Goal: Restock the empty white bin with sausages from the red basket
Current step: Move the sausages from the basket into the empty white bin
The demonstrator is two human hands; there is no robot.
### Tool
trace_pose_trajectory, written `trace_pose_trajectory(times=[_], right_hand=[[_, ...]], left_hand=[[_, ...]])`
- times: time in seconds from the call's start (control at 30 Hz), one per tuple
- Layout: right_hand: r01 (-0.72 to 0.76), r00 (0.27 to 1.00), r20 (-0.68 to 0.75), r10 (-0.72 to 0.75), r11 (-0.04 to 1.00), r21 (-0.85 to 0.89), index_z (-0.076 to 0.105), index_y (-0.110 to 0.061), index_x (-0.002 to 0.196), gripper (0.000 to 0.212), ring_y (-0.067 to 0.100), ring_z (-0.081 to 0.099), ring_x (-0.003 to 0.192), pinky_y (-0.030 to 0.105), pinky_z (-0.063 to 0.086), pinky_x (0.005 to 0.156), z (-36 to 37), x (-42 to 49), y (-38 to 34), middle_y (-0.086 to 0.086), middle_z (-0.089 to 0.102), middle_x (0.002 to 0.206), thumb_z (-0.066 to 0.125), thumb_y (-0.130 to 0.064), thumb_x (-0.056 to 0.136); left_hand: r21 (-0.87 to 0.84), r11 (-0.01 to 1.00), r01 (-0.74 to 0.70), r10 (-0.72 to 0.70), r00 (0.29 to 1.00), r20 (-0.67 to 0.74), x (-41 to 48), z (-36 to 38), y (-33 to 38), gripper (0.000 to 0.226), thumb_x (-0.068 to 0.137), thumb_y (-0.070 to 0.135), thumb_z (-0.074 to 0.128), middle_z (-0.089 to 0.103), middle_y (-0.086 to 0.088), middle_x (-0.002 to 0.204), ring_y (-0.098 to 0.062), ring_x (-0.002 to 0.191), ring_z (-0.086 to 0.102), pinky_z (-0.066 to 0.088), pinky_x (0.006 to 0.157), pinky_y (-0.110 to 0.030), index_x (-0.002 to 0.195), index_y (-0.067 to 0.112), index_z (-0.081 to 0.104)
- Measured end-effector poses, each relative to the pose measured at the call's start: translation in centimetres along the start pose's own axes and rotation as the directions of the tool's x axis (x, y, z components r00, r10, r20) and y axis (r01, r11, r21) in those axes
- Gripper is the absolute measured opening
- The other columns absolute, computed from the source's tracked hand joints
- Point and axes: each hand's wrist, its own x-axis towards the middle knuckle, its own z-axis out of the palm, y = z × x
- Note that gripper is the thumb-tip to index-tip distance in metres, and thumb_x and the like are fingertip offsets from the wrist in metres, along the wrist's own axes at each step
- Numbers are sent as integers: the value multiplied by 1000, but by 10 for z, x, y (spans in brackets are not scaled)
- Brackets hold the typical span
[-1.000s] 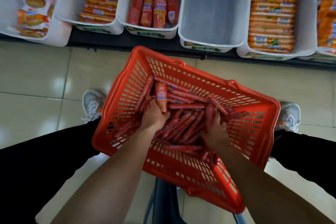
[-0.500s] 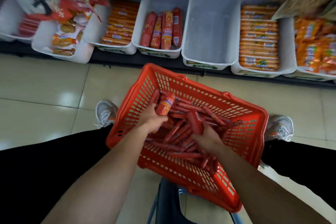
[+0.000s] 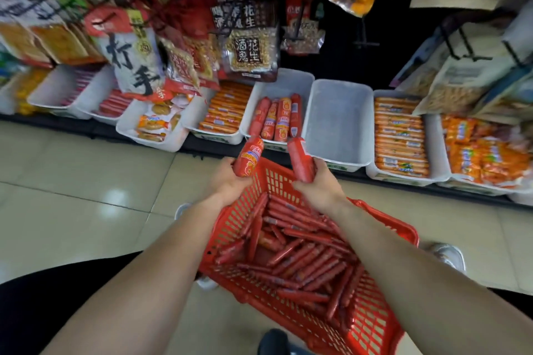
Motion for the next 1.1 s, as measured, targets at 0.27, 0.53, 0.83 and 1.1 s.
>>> trace_pose_trajectory(times=[0.27,0.53,0.83,1.1], right_hand=[[31,997,-76,-28,999,41,35,-20,140,65,24,61,96,32,45,79,3,126,-39,3,62,118,71,-26,87],[19,971,-237,-28,999,-39,43,-21,139,52,34,59,108,45,49,96,18,208,-36,9,47,131,56,-24,90],[52,972,-220,-86,987,-153,51,-17,134,44,27,58,109,41,47,98,-15,136,15,6,52,127,58,-18,90],[131,961,-202,-190,953,-274,63,-19,113,30,25,61,96,37,50,86,-21,11,85,0,58,106,57,-14,83]], left_hand=[[-79,996,-31,27,999,-45,114,3,38,49,77,20,80,70,-11,98,-21,73,64,51,63,-30,120,18,56],[-20,986,-164,162,984,-73,199,31,66,55,93,22,67,60,-2,130,-20,119,57,36,88,-20,143,13,46],[-23,980,-199,198,979,-48,113,41,24,41,91,19,67,61,6,116,-10,101,58,43,91,-20,130,14,59],[153,983,-100,77,986,149,1,93,-40,42,85,23,74,67,-2,118,-16,106,62,45,94,-25,124,13,62]])
